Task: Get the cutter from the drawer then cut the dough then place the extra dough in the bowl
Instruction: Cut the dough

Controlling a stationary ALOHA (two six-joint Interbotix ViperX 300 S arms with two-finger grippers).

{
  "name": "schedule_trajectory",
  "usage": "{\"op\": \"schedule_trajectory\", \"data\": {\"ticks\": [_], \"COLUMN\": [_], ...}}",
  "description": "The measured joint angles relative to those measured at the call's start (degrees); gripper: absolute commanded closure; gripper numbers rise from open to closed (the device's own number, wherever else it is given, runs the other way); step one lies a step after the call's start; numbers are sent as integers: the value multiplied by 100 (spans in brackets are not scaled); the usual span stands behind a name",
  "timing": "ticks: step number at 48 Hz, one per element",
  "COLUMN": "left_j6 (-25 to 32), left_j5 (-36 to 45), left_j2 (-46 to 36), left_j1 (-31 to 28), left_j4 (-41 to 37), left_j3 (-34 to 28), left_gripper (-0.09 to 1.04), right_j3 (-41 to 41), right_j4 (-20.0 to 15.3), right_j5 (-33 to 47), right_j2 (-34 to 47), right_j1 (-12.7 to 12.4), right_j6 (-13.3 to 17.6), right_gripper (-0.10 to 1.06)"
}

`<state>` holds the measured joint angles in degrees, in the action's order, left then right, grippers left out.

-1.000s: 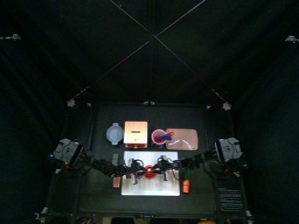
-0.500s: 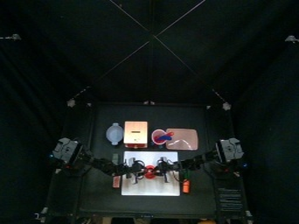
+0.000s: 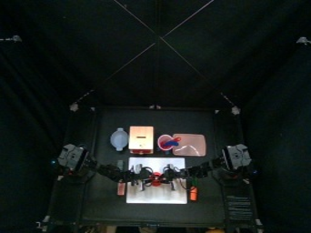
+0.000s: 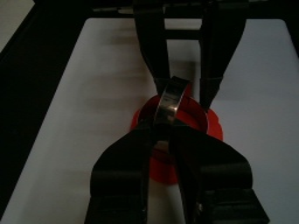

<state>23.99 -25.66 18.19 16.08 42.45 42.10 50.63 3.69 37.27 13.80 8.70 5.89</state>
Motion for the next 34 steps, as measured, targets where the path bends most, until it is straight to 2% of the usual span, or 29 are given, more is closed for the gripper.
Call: {"op": "schedule_trajectory", "data": {"ticks": [20,34], "left_j6": [0,18], "left_j5": [79,-53], "left_j2": [-35,-431], "left_j1": [-9,62], "left_j4": [18,-378], "left_j3": [-88,35], "left_gripper": [23,23], "right_j3": [0,44], "right_j4": [18,316], "right_j5": [0,-264], "right_j2": [-53,-308], "right_j1": [-18,-123], "right_j6": [-9,-26], "right_gripper": [38,37]}}
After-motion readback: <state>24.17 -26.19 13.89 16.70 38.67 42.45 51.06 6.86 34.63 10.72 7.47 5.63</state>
